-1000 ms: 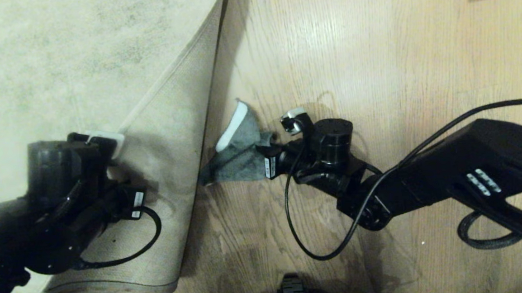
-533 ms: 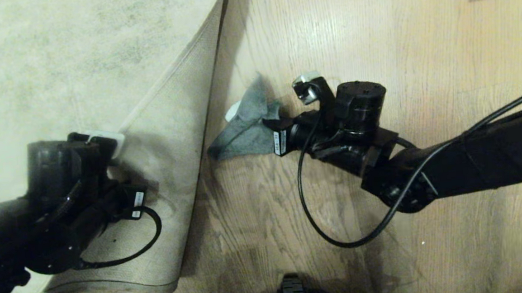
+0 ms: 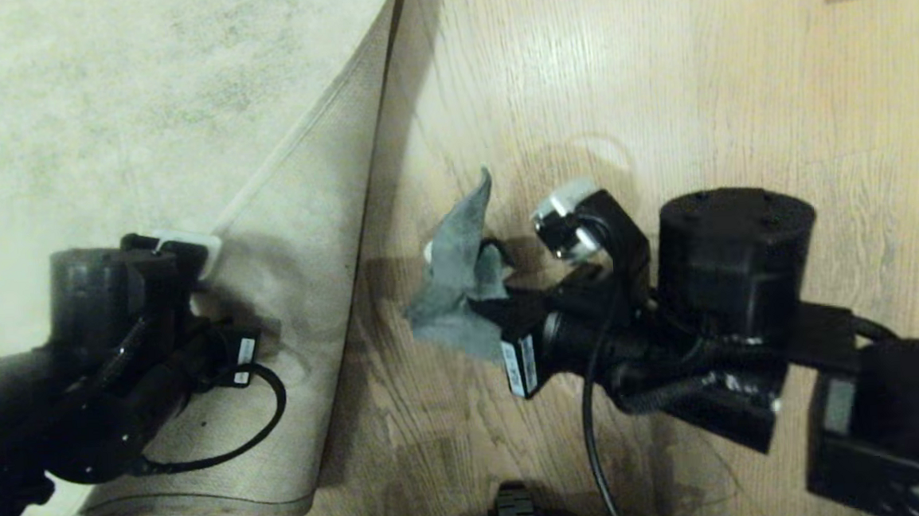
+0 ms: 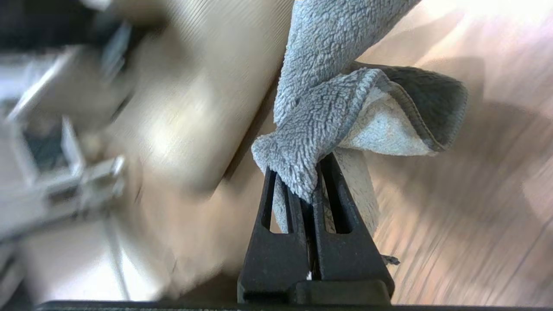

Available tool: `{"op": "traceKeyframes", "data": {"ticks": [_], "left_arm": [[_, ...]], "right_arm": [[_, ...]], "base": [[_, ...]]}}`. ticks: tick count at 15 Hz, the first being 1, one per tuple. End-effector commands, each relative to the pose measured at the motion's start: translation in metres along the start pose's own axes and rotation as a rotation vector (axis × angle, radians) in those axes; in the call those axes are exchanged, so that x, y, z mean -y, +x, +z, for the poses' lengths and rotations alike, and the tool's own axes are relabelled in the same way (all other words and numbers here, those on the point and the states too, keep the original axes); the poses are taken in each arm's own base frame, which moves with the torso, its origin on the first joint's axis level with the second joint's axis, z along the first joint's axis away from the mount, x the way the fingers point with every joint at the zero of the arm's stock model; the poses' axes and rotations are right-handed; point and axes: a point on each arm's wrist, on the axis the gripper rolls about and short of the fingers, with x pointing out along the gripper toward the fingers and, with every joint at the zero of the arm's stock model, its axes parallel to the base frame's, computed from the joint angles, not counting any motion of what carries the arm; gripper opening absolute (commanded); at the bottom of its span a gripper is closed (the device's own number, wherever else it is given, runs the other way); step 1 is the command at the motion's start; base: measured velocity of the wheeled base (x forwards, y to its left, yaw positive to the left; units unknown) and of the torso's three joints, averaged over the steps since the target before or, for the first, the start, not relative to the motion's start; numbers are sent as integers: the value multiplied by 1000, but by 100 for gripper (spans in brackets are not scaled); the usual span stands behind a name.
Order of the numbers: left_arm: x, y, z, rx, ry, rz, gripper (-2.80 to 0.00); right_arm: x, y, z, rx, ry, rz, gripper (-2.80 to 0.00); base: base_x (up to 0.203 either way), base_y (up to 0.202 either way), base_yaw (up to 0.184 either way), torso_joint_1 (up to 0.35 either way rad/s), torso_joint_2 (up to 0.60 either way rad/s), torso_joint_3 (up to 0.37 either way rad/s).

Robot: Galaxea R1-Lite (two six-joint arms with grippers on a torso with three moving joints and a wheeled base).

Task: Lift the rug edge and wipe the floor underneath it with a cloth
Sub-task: Wipe the floor under the carpet with a rag

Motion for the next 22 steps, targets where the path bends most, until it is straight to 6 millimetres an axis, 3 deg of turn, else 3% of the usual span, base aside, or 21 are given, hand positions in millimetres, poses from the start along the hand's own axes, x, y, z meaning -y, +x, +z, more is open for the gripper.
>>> {"op": "traceKeyframes", "data": {"ticks": [1,2,5,10,14,17,22], "left_arm": [[0,0,0,2,-2,3,-280],[0,0,0,1,-2,3,-280],[0,1,0,1,-2,3,-280],[1,1,0,-2,-2,3,-280],[3,4,-2,-11,-7,3,-280],[3,4,-2,-14,-5,2,-280],[4,3,-2,-13,-3,-3,-280]], "right_arm": [[-24,-35,-14,-39,-17,66,-280],[-29,-36,-24,-70,-25,77,-280],[-36,-12,-49,-139,-15,78,-280],[-54,63,-86,-70,81,79,-280],[-58,116,-99,-7,154,62,-280],[-28,142,-99,44,182,-4,-280],[29,155,-80,116,191,-102,-280]], "base": [[0,0,0,0,0,0],[0,0,0,0,0,0],[0,0,0,0,0,0],[0,0,0,0,0,0],[0,0,0,0,0,0],[0,0,0,0,0,0],[0,0,0,0,0,0]]}}
